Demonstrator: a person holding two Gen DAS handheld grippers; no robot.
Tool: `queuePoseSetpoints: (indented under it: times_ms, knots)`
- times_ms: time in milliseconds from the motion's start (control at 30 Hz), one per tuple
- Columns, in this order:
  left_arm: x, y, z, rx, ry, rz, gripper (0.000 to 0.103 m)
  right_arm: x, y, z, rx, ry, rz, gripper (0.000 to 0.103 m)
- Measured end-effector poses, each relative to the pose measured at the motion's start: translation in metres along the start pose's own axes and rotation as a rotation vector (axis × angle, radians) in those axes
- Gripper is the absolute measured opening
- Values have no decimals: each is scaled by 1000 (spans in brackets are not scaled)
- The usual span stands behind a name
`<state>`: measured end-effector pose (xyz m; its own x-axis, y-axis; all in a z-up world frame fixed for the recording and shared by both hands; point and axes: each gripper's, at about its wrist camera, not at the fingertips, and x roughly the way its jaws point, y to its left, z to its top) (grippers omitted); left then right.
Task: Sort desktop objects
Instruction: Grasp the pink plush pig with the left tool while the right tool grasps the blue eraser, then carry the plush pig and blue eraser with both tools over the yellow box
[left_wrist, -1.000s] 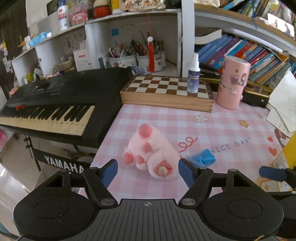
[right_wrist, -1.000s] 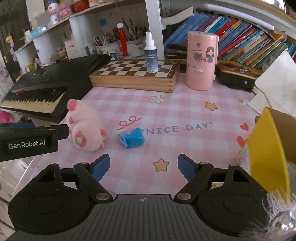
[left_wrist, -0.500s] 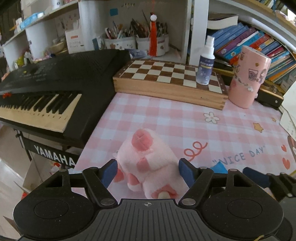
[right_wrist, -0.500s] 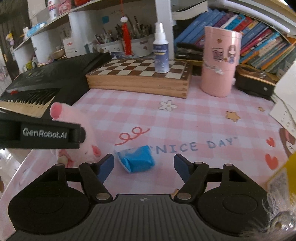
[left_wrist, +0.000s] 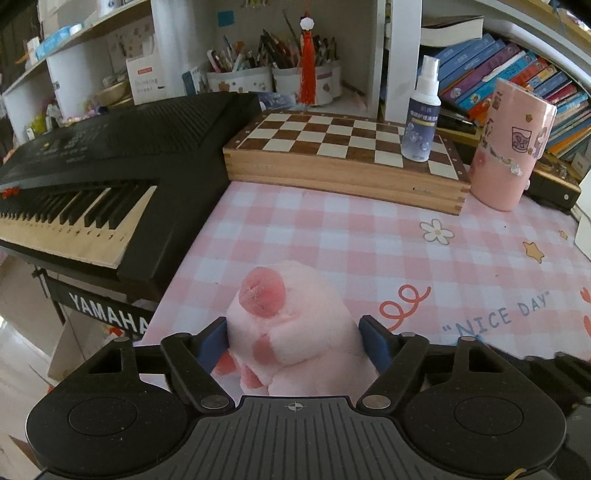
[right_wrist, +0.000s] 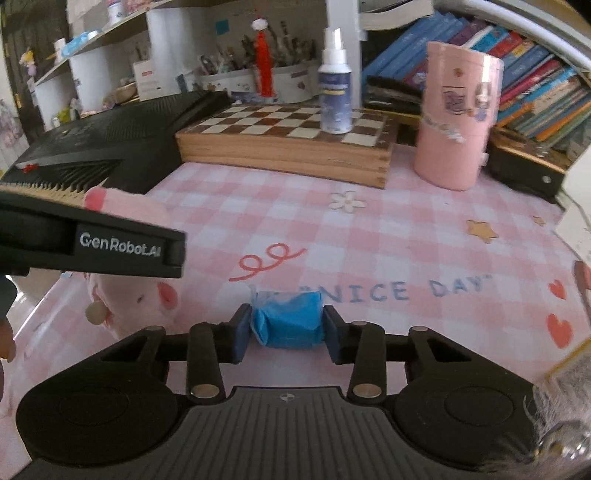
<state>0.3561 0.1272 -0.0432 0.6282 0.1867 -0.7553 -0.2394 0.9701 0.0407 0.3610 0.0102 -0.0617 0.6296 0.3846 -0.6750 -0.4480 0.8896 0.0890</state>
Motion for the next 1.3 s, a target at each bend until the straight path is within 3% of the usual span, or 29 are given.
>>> queuePoseSetpoints:
  times_ms: [200,567,833,1100,1300]
  knots:
    - [-23,1,-9,-20,-53,-35,60,-26,-10,4,14,-44,-39,37]
    - [-105,16,-35,-58,-155,-138,60,-84,-6,2,30,-95,-39,37]
    - [-158,31,-74,-59,-197,-199,60,-139,16,-20,-103,-128,-13,37]
    - [-201,49,-101,-53,-254,-235,60,-186,24,-47,16,-97,-9,37]
    - [-226,49,-131,16,-269,-249,60,-215,35,-70,23,-74,-19,37]
